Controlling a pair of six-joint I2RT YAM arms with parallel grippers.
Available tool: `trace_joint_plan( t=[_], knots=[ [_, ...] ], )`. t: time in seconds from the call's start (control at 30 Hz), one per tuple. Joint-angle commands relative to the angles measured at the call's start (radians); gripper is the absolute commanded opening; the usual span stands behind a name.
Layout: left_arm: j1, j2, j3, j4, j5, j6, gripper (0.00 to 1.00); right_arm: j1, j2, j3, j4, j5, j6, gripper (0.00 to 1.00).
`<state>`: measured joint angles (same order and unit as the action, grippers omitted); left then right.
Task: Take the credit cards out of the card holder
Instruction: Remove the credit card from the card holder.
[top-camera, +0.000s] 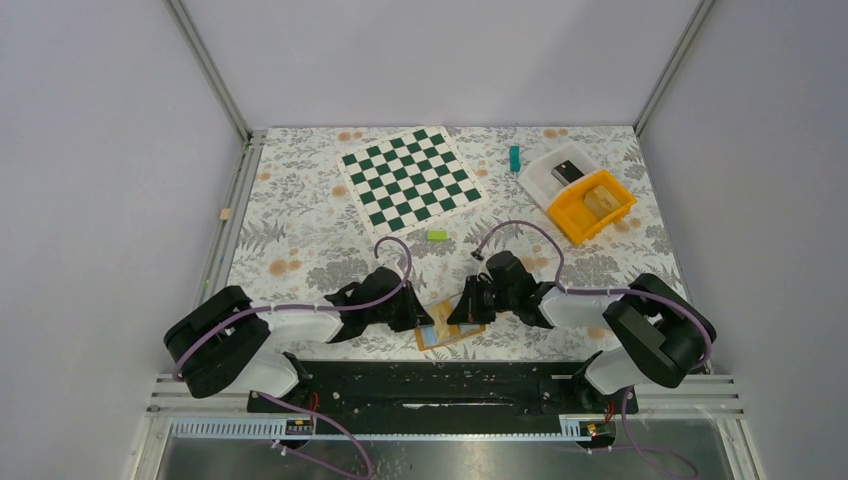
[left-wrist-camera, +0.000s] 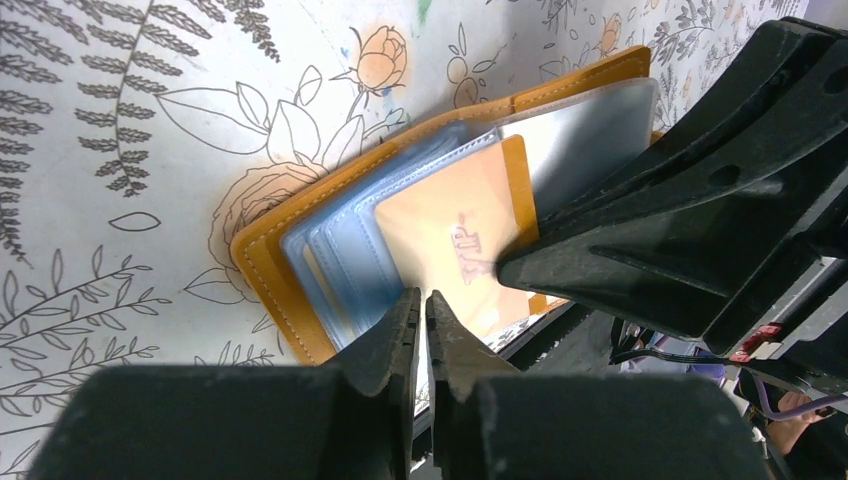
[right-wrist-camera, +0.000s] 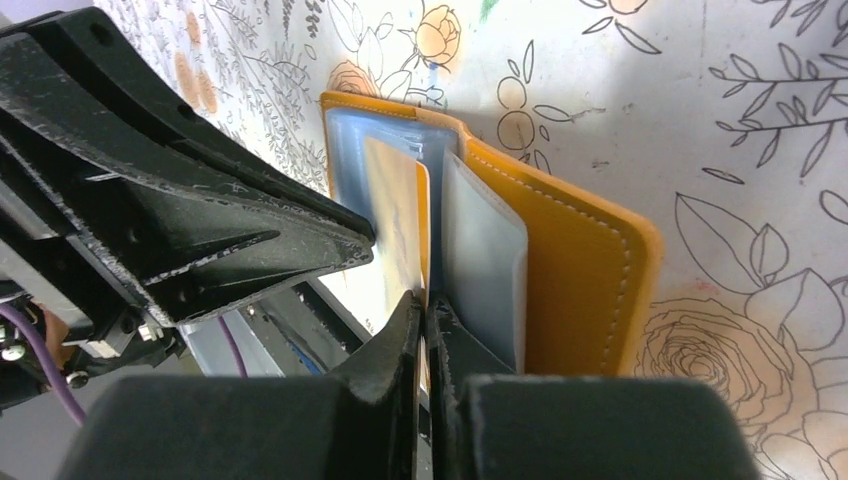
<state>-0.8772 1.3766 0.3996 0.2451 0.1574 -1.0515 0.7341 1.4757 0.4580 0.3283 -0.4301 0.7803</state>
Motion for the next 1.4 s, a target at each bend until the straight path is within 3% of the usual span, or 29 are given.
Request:
trace_joint_plan(
  t=[0.0, 0.27, 0.43, 0.57, 0.67, 0.77, 0.97, 1.37],
  knots=[
    [-0.005, 0.017, 0.005, -0.166, -0.063, 0.032, 0.08, -0.043, -0.059, -0.033, 0.018, -0.025, -0.022, 0.02],
    [-0.005, 0.014, 0.021, -0.187, -0.071, 0.043, 0.09, -0.063, -0.106, -0.024, -0.049, -0.049, -0.047, 0.08],
    [-0.004, 0.034, 0.025, -0.188, -0.068, 0.047, 0.1, -0.065, -0.109, -0.023, -0.06, -0.049, -0.045, 0.18],
    [-0.003, 0.04, 0.027, -0.189, -0.064, 0.047, 0.1, -0.067, -0.109, -0.02, -0.062, -0.054, -0.044, 0.07],
    [-0.003, 0.038, 0.035, -0.198, -0.065, 0.05, 0.1, -0.071, -0.114, -0.02, -0.065, -0.063, -0.04, 0.12],
    [-0.004, 0.04, 0.039, -0.199, -0.066, 0.053, 0.1, -0.071, -0.117, -0.014, -0.071, -0.072, -0.045, 0.03],
    [-0.003, 0.05, 0.045, -0.198, -0.058, 0.053, 0.1, -0.072, -0.107, -0.006, -0.071, -0.074, -0.034, 0.22],
    [-0.004, 0.052, 0.047, -0.196, -0.052, 0.05, 0.1, -0.072, -0.047, 0.012, -0.07, -0.034, -0.029, 0.29]
  ],
)
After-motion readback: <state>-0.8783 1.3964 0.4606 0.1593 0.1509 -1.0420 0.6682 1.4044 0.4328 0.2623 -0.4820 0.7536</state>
